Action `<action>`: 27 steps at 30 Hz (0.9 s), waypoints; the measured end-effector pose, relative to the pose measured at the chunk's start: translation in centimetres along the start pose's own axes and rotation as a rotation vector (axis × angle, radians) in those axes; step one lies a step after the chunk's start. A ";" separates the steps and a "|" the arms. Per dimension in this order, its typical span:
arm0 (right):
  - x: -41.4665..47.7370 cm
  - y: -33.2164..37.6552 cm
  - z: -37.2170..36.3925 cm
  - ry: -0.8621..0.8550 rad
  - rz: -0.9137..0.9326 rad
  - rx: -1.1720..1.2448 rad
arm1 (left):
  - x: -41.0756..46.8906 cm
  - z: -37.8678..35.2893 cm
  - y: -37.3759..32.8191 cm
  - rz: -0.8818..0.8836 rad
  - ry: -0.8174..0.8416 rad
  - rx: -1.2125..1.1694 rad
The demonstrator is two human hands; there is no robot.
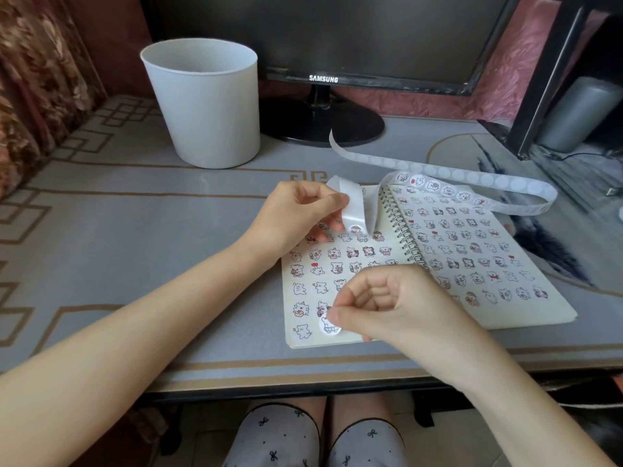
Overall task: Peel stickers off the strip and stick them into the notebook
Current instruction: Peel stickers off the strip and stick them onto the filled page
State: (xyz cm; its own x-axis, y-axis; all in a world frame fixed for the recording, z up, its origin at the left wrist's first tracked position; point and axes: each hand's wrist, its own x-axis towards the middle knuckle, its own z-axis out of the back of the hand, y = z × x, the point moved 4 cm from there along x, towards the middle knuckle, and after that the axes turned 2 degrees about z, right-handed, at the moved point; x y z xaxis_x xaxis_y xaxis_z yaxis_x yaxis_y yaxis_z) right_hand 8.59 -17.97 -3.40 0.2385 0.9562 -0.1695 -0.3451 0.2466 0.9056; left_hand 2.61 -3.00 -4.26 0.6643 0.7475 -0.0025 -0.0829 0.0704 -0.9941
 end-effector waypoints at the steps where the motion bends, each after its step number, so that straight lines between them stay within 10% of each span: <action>1: -0.1 -0.1 -0.1 -0.008 -0.002 -0.012 | 0.0 0.0 0.0 0.001 0.000 0.002; 27: -0.5 -0.1 -0.8 -0.096 0.022 -0.154 | 0.1 0.0 0.1 0.009 -0.011 0.039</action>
State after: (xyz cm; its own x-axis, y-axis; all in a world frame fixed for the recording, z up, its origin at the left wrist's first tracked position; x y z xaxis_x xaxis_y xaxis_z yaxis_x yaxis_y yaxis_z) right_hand 7.80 -18.31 -3.67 0.3119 0.9442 -0.1056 -0.4843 0.2536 0.8373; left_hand 2.63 -2.94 -4.37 0.6554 0.7553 -0.0096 -0.1173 0.0892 -0.9891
